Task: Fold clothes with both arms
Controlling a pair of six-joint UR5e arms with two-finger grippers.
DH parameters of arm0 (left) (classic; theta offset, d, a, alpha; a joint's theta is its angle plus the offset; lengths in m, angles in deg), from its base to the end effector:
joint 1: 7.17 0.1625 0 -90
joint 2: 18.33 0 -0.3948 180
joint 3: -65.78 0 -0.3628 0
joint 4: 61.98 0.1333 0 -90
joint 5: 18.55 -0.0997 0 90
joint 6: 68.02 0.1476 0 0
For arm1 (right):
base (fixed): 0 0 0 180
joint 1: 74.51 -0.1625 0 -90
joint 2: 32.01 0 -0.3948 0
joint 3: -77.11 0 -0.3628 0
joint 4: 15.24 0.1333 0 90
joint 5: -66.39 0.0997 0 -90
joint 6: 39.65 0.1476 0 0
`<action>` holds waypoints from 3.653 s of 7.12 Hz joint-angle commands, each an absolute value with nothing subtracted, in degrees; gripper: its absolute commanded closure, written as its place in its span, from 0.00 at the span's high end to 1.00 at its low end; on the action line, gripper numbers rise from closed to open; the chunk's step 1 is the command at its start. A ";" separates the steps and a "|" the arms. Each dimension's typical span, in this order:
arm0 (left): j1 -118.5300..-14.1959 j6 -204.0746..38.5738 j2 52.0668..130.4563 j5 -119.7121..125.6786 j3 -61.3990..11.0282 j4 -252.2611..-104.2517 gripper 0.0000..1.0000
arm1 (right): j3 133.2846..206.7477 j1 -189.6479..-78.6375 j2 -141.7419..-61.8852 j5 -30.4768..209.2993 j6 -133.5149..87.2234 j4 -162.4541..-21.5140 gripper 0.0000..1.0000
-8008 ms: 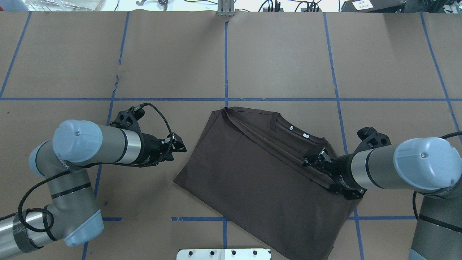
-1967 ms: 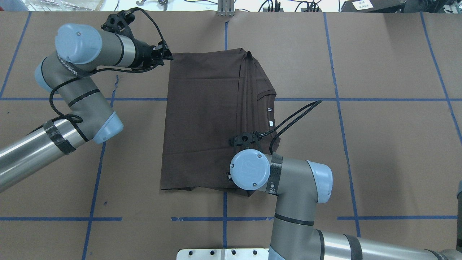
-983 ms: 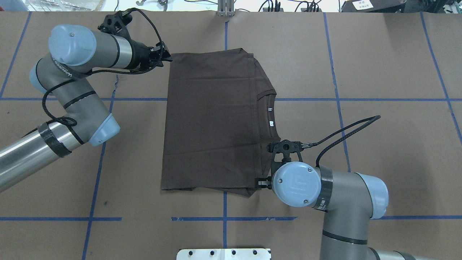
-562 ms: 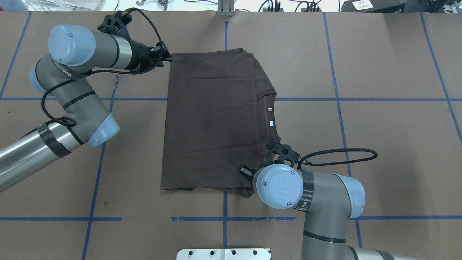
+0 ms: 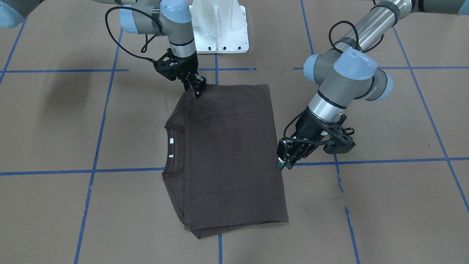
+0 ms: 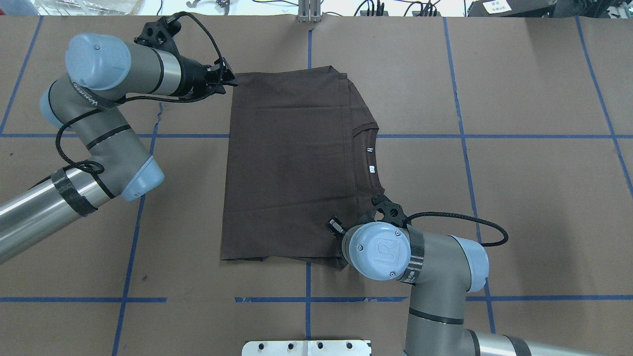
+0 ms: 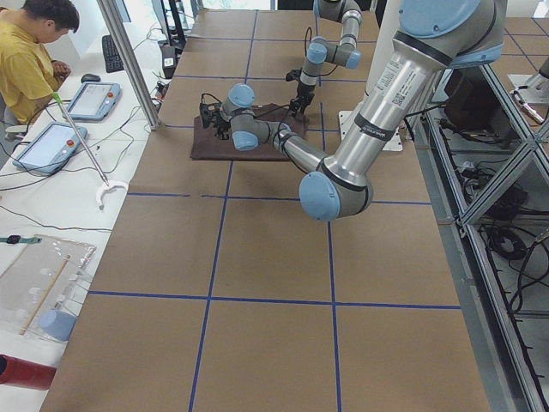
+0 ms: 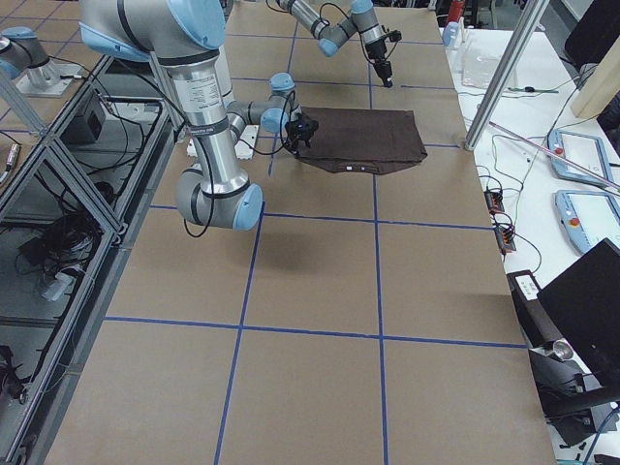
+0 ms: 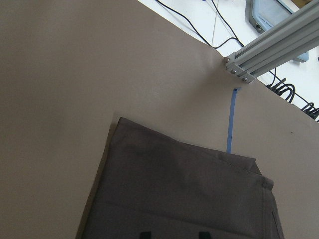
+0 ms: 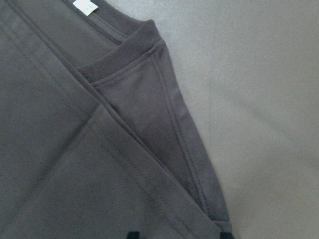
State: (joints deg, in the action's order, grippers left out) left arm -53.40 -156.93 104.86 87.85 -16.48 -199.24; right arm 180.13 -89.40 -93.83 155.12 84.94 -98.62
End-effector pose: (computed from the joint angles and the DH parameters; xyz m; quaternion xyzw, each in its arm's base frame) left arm 0.4240 -0.5750 0.2839 0.1302 0.5835 -0.2279 0.7685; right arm -0.5793 -0.2953 0.2967 -0.0593 -0.4010 0.3866 0.8283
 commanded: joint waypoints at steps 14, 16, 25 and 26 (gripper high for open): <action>-29.97 -178.53 88.83 82.89 -44.07 -188.80 0.47 | 189.87 -84.53 -100.12 153.32 85.07 -99.17 0.00; -22.23 -185.86 83.20 76.65 -45.05 -188.72 0.62 | 190.05 -84.44 -100.12 153.23 84.98 -99.17 0.00; -17.19 -187.11 81.25 69.60 -44.96 -185.55 0.00 | 190.05 -84.53 -100.21 153.23 84.98 -99.17 0.00; -17.27 -187.20 81.60 69.60 -45.31 -185.55 0.00 | 190.05 -84.53 -100.30 153.23 84.98 -99.17 0.00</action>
